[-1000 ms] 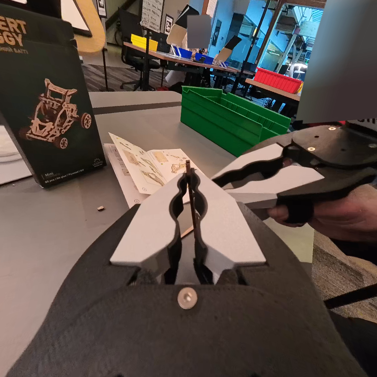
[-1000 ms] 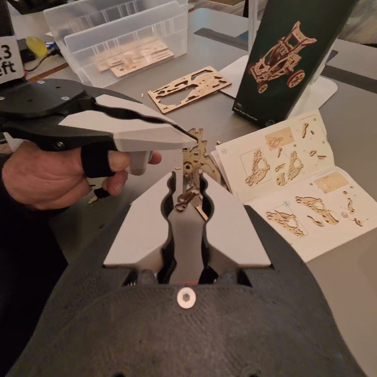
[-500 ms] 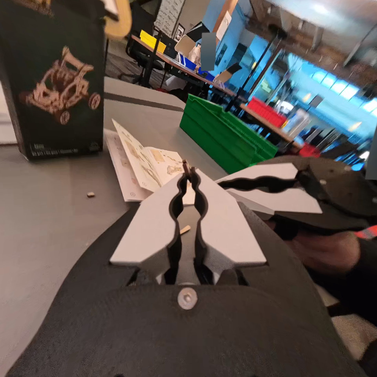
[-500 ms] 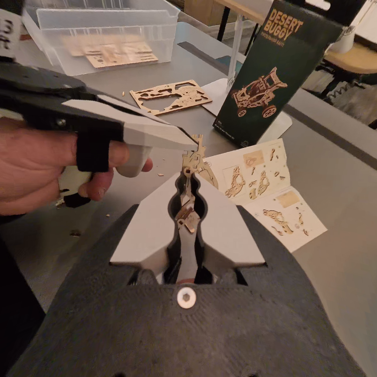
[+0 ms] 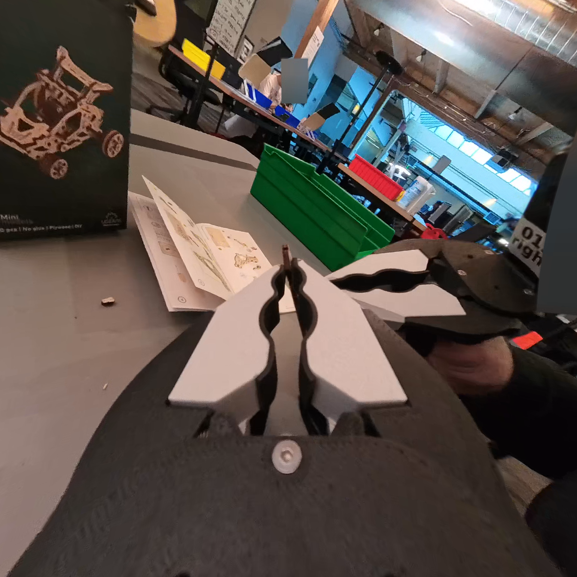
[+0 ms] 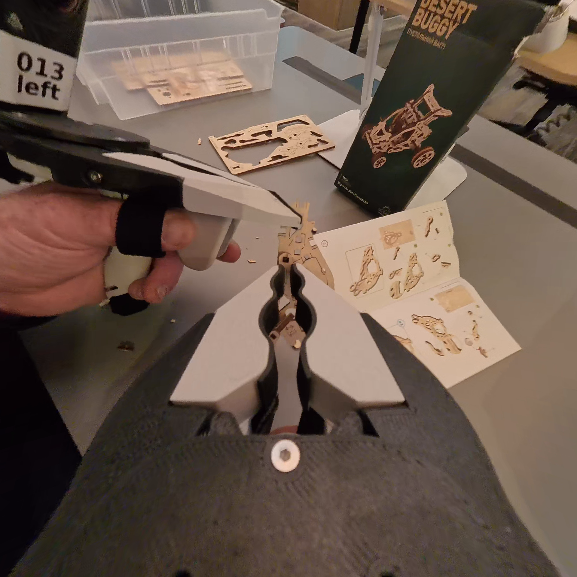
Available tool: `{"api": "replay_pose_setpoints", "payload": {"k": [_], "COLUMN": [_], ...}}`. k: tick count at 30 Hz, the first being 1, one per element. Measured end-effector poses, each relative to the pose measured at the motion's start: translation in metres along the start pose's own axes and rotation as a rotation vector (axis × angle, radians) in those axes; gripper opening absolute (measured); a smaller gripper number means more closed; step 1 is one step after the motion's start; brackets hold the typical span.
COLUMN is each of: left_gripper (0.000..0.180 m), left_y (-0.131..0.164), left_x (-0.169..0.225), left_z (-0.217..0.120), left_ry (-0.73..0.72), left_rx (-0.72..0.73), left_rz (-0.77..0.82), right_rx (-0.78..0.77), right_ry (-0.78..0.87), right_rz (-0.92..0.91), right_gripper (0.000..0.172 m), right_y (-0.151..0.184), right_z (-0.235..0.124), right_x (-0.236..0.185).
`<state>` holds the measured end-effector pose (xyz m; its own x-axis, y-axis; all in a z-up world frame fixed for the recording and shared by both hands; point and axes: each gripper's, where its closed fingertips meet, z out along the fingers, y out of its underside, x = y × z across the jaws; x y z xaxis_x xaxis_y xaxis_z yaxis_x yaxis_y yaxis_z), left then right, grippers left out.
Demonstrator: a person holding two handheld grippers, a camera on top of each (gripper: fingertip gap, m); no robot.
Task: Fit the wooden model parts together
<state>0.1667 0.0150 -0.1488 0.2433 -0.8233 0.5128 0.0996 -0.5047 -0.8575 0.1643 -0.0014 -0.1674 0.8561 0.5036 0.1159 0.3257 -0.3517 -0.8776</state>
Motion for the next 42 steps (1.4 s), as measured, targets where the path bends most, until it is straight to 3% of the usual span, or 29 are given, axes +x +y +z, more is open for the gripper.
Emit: {"api": "replay_pose_setpoints", "payload": {"k": [7, 13, 17, 21, 24, 30, 40, 42], "left_gripper": [0.002, 0.003, 0.004, 0.003, 0.002, 0.003, 0.004, 0.003], "left_y": [0.008, 0.001, 0.002, 0.002, -0.003, -0.008, -0.006, -0.008], "left_x": [0.001, -0.005, -0.008, -0.006, 0.002, 0.006, -0.003, -0.001], "left_z": [0.002, 0.003, 0.003, 0.003, 0.003, 0.0, 0.001, 0.0], "left_ry": [0.049, -0.065, -0.079, -0.074, -0.043, 0.03, 0.002, -0.013], "left_rx": [-0.102, -0.065, -0.055, -0.057, -0.032, 0.02, 0.011, 0.003], "left_rz": [-0.018, 0.061, 0.048, 0.049, 0.086, 0.177, 0.061, 0.119], "right_rx": [-0.017, -0.017, -0.006, 0.018, 0.07, 0.148, 0.047, 0.082], "right_ry": [0.025, 0.129, 0.124, 0.068, -0.07, -0.268, 0.065, -0.02], "right_rz": [-0.095, -0.227, -0.204, -0.083, 0.184, 0.495, -0.111, 0.049], "right_gripper": [0.0, 0.0, 0.0, 0.0, 0.0, 0.0, 0.0, 0.0], "right_y": [-0.001, -0.01, -0.012, -0.01, -0.01, -0.018, -0.024, -0.025], "right_z": [0.0, 0.0, 0.001, 0.0, -0.001, -0.008, -0.007, -0.009], "right_x": [-0.001, 0.001, 0.001, 0.003, 0.006, 0.003, -0.003, -0.001]}}
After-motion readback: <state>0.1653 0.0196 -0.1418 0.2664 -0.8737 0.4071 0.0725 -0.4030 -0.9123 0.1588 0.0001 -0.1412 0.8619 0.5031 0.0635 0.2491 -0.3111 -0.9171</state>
